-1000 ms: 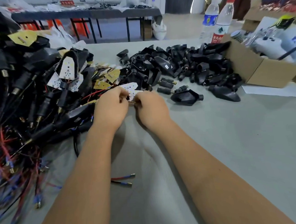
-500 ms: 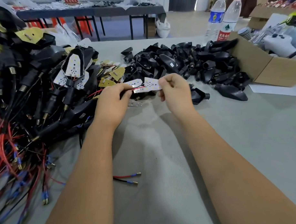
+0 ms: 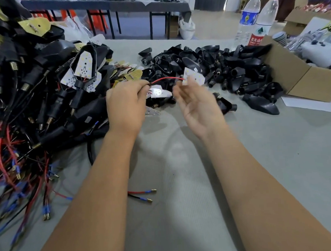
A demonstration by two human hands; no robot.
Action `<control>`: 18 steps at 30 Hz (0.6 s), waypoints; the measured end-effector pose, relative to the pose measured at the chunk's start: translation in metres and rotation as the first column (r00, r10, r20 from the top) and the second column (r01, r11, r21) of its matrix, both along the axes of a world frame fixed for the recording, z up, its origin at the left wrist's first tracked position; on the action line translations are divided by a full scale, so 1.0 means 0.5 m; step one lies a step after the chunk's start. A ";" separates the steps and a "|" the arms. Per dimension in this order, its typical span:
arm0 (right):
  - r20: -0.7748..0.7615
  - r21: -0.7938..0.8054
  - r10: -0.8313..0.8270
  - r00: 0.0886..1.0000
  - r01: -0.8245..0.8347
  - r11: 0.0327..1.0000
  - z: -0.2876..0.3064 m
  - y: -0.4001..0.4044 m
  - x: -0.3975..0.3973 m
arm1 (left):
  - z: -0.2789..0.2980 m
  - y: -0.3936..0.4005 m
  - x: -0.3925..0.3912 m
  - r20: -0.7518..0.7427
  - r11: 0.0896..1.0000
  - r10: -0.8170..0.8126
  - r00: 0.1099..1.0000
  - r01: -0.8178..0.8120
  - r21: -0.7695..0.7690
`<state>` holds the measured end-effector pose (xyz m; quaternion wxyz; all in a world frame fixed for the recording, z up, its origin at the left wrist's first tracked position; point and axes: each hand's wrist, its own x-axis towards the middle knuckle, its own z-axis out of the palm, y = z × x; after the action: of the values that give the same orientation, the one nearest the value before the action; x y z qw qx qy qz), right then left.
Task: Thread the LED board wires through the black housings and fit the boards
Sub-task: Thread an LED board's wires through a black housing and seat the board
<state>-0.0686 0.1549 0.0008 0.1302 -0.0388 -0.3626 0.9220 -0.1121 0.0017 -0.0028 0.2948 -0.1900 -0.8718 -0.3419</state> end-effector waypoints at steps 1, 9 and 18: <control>0.020 0.066 0.041 0.999 -0.042 0.997 -0.003 -0.017 0.000 | 0.000 0.008 0.003 -0.007 0.999 -0.043 0.999 0.043 0.004; -0.007 0.304 -0.009 1.000 0.011 0.953 -0.011 -0.080 -0.008 | -0.013 0.035 0.020 0.143 0.877 -0.302 0.943 0.216 0.428; -0.044 0.077 -0.418 0.908 0.420 0.904 0.023 0.053 -0.008 | -0.023 -0.003 -0.017 0.309 0.996 -0.047 0.950 0.067 -0.054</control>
<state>-0.0728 0.1814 0.0121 0.3315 -0.0977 -0.3829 0.8567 -0.1208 0.0001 -0.0143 0.1392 -0.1687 -0.9117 -0.3479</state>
